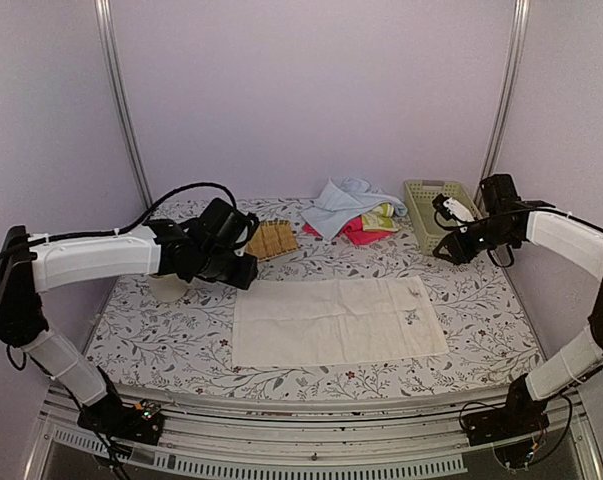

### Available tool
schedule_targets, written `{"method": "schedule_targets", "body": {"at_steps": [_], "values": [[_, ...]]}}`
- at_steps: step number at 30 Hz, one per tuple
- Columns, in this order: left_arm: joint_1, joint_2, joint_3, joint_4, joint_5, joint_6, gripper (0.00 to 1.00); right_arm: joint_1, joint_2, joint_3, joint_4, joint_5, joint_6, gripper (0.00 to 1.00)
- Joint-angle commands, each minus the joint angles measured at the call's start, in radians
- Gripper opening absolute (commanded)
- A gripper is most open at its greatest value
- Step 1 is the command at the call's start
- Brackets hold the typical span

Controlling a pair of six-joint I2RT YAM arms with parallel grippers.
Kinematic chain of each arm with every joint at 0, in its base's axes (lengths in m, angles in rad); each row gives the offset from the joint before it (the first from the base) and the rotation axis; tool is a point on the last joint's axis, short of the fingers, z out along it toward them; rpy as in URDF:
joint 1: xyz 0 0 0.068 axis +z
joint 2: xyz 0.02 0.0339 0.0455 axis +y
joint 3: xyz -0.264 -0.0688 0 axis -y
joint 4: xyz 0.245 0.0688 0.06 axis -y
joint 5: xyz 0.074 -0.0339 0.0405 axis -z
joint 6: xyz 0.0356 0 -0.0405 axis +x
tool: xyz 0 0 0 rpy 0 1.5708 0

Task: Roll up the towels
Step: Flatten out the towel at the center of the board.

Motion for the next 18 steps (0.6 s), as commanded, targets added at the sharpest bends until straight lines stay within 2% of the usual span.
{"method": "schedule_targets", "body": {"at_steps": [1,3,5,10,18], "values": [[-0.074,-0.074,-0.135,-0.099,0.105,-0.128,0.28,-0.001,-0.141,-0.192,-0.118,-0.026,-0.163,0.42],[-0.086,-0.105,-0.203,-0.099,0.175,-0.168,0.17,0.001,-0.194,-0.263,-0.137,-0.012,-0.21,0.36],[-0.088,-0.127,-0.254,-0.092,0.206,-0.202,0.02,0.001,-0.221,-0.316,-0.133,0.013,-0.251,0.32],[-0.089,-0.139,-0.344,-0.046,0.262,-0.237,0.0,0.021,-0.217,-0.398,-0.118,0.009,-0.306,0.21],[-0.119,-0.054,-0.381,0.012,0.316,-0.259,0.0,0.038,-0.121,-0.462,-0.023,0.068,-0.314,0.15]]}}
